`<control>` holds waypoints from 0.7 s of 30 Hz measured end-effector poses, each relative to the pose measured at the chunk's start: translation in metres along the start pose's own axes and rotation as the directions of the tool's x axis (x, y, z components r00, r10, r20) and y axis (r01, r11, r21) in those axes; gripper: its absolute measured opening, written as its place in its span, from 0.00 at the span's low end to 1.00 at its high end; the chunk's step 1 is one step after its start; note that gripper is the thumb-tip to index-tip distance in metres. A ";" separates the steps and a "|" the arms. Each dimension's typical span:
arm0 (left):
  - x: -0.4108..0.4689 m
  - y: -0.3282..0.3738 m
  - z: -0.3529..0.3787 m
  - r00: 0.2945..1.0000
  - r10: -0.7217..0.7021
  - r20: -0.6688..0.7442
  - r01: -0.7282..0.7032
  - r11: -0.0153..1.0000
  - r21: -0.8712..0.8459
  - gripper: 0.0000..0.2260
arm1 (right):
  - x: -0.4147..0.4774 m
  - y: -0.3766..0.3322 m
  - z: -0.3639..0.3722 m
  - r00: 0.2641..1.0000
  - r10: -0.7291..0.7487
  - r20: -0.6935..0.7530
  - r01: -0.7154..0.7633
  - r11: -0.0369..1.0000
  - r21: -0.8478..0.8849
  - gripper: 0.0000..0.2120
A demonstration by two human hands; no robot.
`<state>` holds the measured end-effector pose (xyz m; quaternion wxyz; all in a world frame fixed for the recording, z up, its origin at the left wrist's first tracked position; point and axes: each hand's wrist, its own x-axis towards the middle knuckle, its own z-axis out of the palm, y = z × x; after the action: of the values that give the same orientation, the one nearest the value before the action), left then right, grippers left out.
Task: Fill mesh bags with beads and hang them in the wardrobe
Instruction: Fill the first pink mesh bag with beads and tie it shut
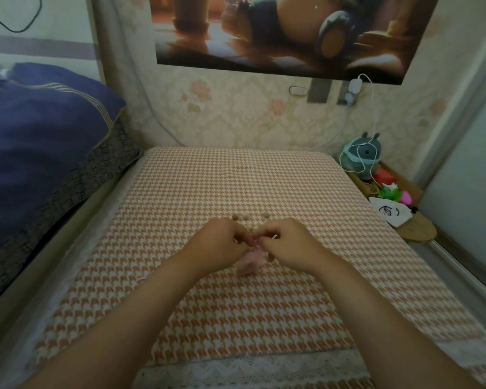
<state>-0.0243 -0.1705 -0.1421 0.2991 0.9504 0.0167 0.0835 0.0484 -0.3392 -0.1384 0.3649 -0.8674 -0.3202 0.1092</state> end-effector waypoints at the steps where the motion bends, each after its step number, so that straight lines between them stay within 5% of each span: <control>1: 0.000 -0.001 -0.002 1.000 -0.007 -0.004 0.007 1.000 0.019 0.09 | 0.001 -0.001 0.000 1.000 0.001 -0.010 0.000 0.998 0.057 0.14; 6: -0.002 -0.011 -0.016 0.996 -0.052 -0.068 0.053 0.999 0.012 0.07 | 0.009 0.007 0.005 0.995 0.077 -0.066 -0.063 0.978 0.199 0.09; 12: -0.009 -0.030 -0.028 0.993 -0.104 -0.049 0.106 0.994 0.038 0.07 | 0.019 0.017 0.025 0.997 0.037 -0.062 -0.052 0.963 -0.263 0.10; 21: -0.014 -0.042 -0.038 0.994 -0.106 0.016 0.105 0.993 0.054 0.09 | 0.039 0.021 0.058 0.993 -0.049 -0.108 -0.024 0.810 -0.586 0.12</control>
<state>-0.0439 -0.1154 -0.1380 0.2780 0.9565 0.0661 0.0580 0.0636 -0.2931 -0.1931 0.0985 -0.9405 -0.3217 -0.0486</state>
